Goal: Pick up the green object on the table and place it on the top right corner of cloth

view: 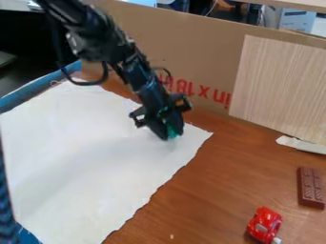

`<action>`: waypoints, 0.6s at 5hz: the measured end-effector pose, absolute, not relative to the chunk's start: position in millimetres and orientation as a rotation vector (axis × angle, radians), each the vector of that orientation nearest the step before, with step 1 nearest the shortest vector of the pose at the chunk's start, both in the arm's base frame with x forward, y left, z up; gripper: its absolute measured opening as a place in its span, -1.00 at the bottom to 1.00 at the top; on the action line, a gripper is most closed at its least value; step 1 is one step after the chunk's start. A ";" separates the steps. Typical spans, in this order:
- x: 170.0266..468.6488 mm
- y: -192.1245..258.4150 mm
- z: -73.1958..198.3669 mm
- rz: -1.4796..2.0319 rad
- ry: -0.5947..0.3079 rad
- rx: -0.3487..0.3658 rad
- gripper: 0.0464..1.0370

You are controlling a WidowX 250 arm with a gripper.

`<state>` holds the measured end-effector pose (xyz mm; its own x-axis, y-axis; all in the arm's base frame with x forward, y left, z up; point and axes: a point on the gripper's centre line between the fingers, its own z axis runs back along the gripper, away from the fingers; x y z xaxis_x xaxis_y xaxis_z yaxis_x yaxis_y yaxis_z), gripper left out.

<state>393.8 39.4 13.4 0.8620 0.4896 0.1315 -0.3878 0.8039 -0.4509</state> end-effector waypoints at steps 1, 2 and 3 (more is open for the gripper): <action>392.5 39.5 8.3 0.483 -0.227 -0.425 -0.27; 389.2 35.3 7.2 0.478 -0.215 -0.446 -0.19; 381.2 32.2 15.0 0.475 -0.202 -0.494 0.03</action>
